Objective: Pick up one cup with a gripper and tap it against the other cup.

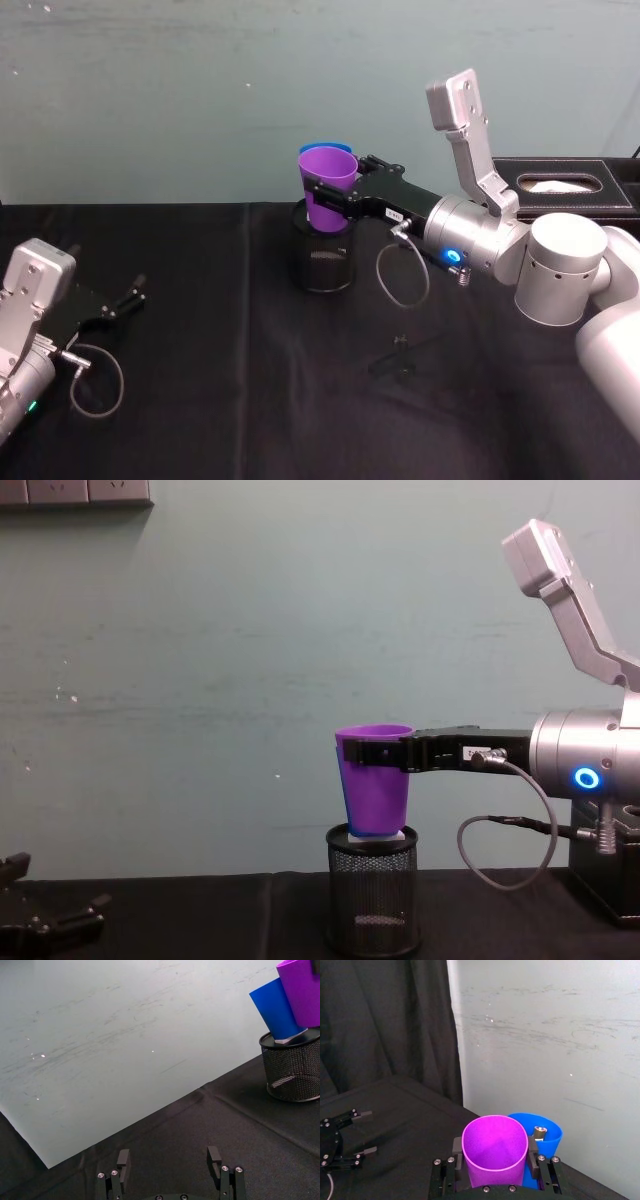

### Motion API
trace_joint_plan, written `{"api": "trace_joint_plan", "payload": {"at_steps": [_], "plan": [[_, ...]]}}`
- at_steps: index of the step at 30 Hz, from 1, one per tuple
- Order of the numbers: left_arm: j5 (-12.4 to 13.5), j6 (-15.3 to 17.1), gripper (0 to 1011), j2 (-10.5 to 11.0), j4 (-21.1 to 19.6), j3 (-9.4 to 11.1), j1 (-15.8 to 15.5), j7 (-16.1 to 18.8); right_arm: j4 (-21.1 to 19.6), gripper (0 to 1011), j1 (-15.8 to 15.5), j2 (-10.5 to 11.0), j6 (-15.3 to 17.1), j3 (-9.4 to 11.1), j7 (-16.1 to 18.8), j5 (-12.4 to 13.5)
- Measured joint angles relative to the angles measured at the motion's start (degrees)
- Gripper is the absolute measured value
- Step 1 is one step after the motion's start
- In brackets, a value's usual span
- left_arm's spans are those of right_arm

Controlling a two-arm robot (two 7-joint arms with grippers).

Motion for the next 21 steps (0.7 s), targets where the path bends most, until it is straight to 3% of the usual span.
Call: {"api": "trace_joint_plan", "payload": {"at_steps": [21], "plan": [[0.0, 0.0, 1000, 0.0, 0.0, 0.0, 0.0, 0.0, 0.0, 736, 0.0, 0.0, 0.0, 0.0, 0.0, 0.0]]}}
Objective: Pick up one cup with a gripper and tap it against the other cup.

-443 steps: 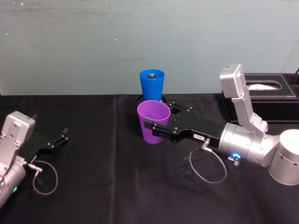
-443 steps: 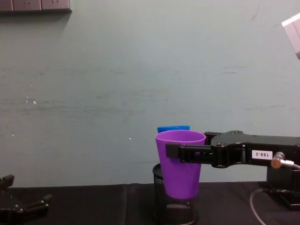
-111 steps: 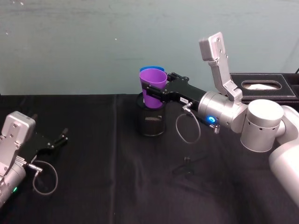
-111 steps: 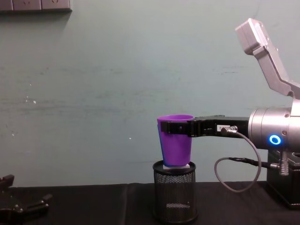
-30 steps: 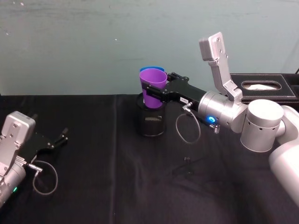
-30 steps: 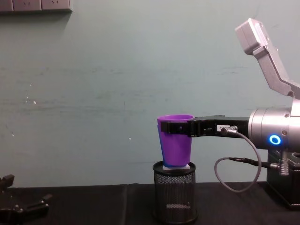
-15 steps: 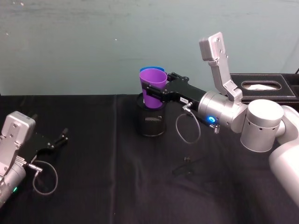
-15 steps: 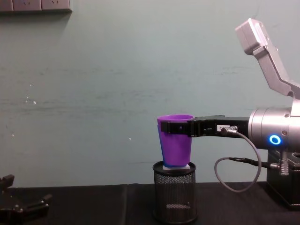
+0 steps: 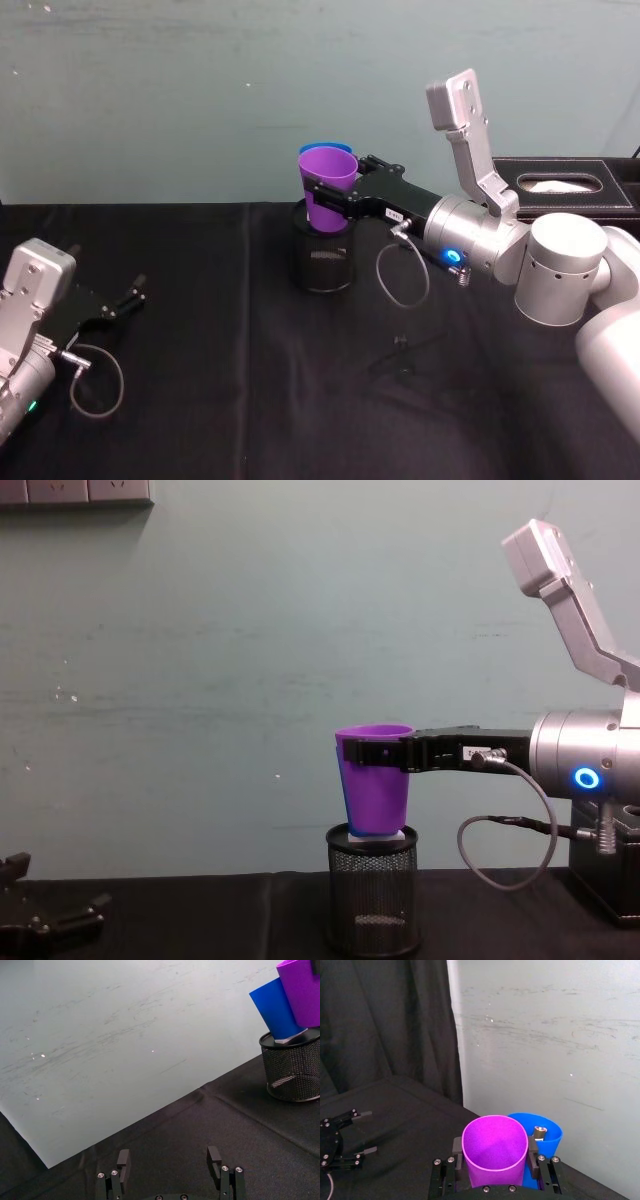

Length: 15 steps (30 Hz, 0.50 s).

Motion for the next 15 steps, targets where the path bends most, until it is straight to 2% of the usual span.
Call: {"api": "trace_joint_plan", "payload": {"at_steps": [8, 15], "plan": [[0.0, 0.0, 1000, 0.0, 0.0, 0.0, 0.0, 0.0, -2.1, 736, -1.1, 1.3, -0.9, -0.5, 1.7, -0.1], [0.0, 0.0, 1000, 0.0, 0.0, 0.0, 0.0, 0.0, -7.9, 736, -5.3, 4.2, -1.4, -0.2, 2.4, 0.5]]}}
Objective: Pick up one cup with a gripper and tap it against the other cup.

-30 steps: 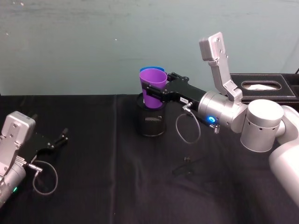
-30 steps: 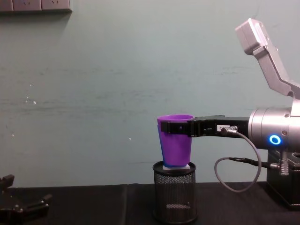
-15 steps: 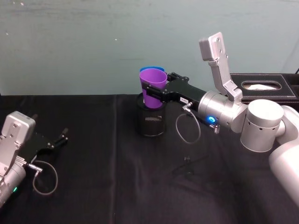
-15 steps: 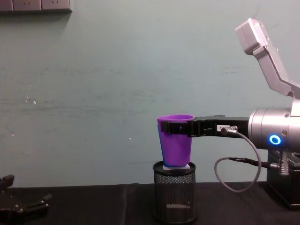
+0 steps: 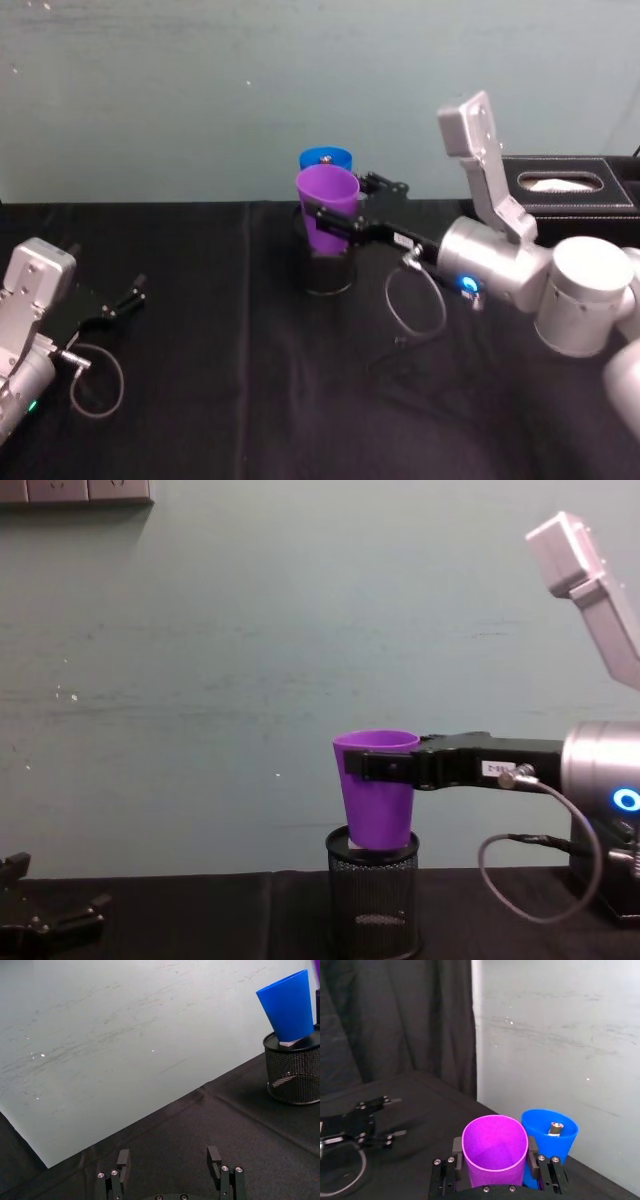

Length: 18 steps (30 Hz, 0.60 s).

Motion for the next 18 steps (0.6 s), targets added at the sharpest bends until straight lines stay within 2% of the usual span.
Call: {"api": "trace_joint_plan", "payload": {"at_steps": [3, 5, 9, 11, 12, 14, 15, 18], "plan": [[0.0, 0.0, 1000, 0.0, 0.0, 0.0, 0.0, 0.0, -2.3, 736, -1.7, 1.1, -0.1, 0.3, 0.1, 0.5], [0.0, 0.0, 1000, 0.0, 0.0, 0.0, 0.0, 0.0, -5.5, 736, -4.1, 2.7, -0.5, 0.8, 0.2, 1.3], [0.0, 0.0, 1000, 0.0, 0.0, 0.0, 0.0, 0.0, -8.3, 736, -6.7, 4.2, -1.0, 1.3, 0.4, 2.2], [0.0, 0.0, 1000, 0.0, 0.0, 0.0, 0.0, 0.0, -10.7, 736, -9.4, 5.8, -1.8, 1.7, 0.5, 2.9], [0.0, 0.0, 1000, 0.0, 0.0, 0.0, 0.0, 0.0, -10.7, 736, -9.4, 5.8, -1.8, 1.7, 0.5, 2.9], [0.0, 0.0, 1000, 0.0, 0.0, 0.0, 0.0, 0.0, -12.6, 736, -12.0, 7.3, -2.9, 1.9, 0.7, 3.2], [0.0, 0.0, 1000, 0.0, 0.0, 0.0, 0.0, 0.0, -12.6, 736, -12.0, 7.3, -2.9, 1.9, 0.7, 3.2], [0.0, 0.0, 1000, 0.0, 0.0, 0.0, 0.0, 0.0, -13.7, 736, -14.6, 8.6, -4.3, 2.0, 1.1, 3.5]]}}
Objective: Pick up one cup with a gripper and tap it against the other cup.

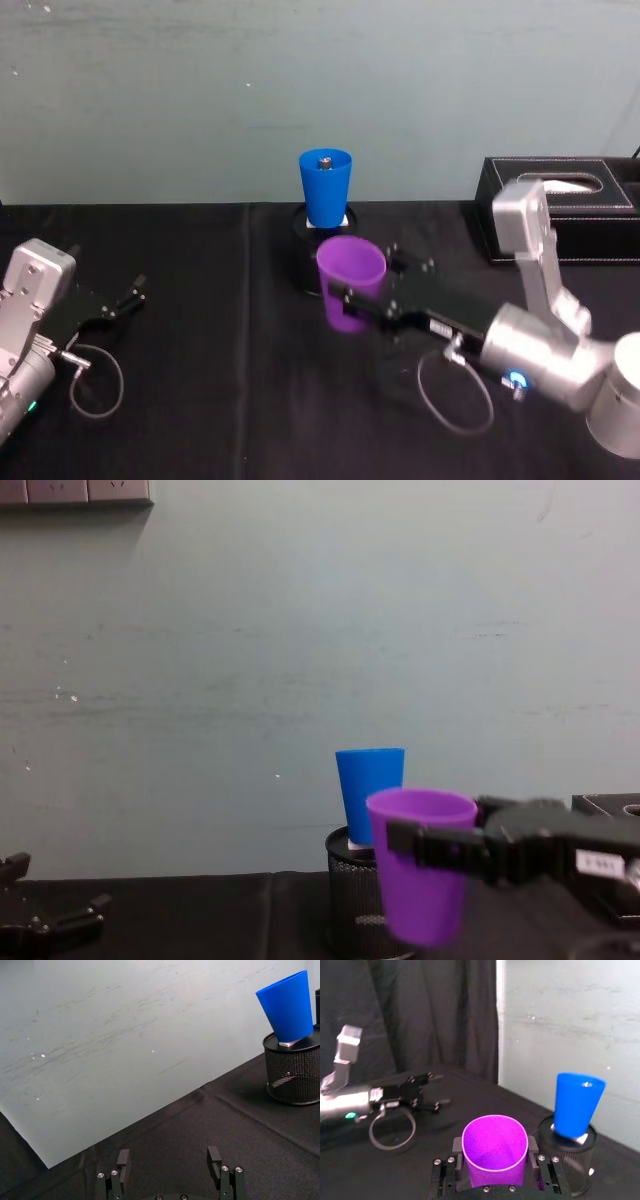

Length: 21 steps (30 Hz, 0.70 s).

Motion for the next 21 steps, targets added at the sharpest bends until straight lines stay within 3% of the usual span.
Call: {"api": "trace_joint_plan", "payload": {"at_steps": [8, 21], "plan": [[0.0, 0.0, 1000, 0.0, 0.0, 0.0, 0.0, 0.0, -0.4, 736, -4.3, 1.3, -3.8, -0.3, 0.3, -1.1], [0.0, 0.0, 1000, 0.0, 0.0, 0.0, 0.0, 0.0, 6.0, 736, -5.4, -1.4, -9.0, 0.0, 0.9, -2.6]]}}
